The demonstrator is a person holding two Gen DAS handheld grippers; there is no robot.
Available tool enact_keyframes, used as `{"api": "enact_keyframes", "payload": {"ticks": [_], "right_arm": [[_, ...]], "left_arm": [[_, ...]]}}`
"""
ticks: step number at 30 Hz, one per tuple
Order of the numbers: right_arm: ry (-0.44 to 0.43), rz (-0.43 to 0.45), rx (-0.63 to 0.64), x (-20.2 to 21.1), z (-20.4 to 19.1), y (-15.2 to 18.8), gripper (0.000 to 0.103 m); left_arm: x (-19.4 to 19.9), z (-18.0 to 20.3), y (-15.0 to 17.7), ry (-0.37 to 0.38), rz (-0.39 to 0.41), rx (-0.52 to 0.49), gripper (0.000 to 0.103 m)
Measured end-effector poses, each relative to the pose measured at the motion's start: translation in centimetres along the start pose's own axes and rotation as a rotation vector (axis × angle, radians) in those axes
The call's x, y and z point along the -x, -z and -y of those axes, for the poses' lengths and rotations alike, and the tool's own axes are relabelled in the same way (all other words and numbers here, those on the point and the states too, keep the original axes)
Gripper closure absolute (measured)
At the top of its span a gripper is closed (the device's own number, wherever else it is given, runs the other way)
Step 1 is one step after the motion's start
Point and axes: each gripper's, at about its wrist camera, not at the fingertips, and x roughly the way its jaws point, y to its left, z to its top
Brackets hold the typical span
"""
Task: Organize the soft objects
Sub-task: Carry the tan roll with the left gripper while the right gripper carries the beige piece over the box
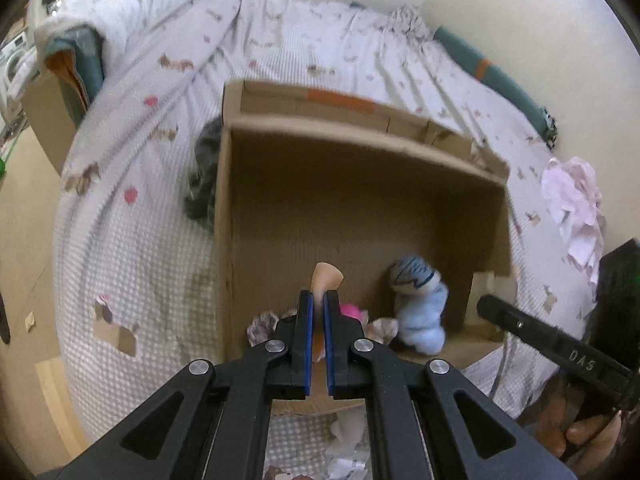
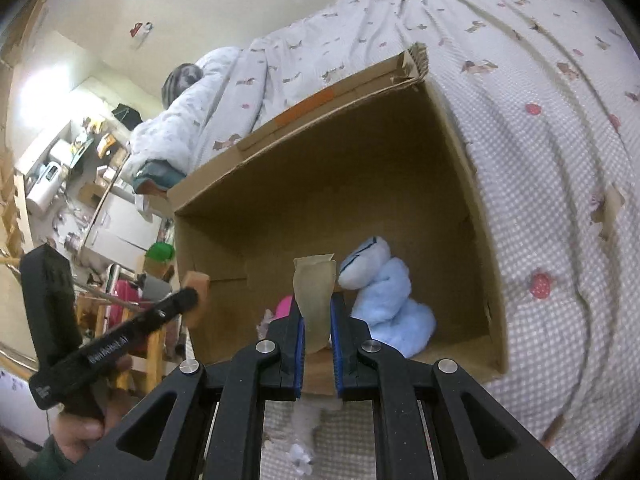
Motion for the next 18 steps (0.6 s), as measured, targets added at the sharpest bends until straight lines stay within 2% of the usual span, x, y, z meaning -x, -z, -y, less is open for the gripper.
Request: {"api": "enact_keyframes", "payload": {"ticks": [3, 8, 14, 18], "right_arm": [[0.012, -0.029, 0.033, -1.1, -0.2, 0.0, 0.090], [0.003, -0.058, 0.038, -2.0, -0.4, -0.1, 0.090], [-0.003, -0.086, 0.025, -3.0, -0.3, -0.2, 0.089], [0.006, -0.088, 0.016, -3.4, 0.0, -0.4, 0.088]], "left_arm": [[-0.6, -0.2, 0.2, -0.019, -0.008, 0.017, 0.098], [-0.5, -0.3, -0.3, -0.001, 0.006, 0.031, 0.098], [-1.7, -0.6, -0.3, 0.001, -0.039, 0.056, 0.098], [-1.6, -0.5, -0.2, 0.026, -0.034, 0.055, 0.098]]}}
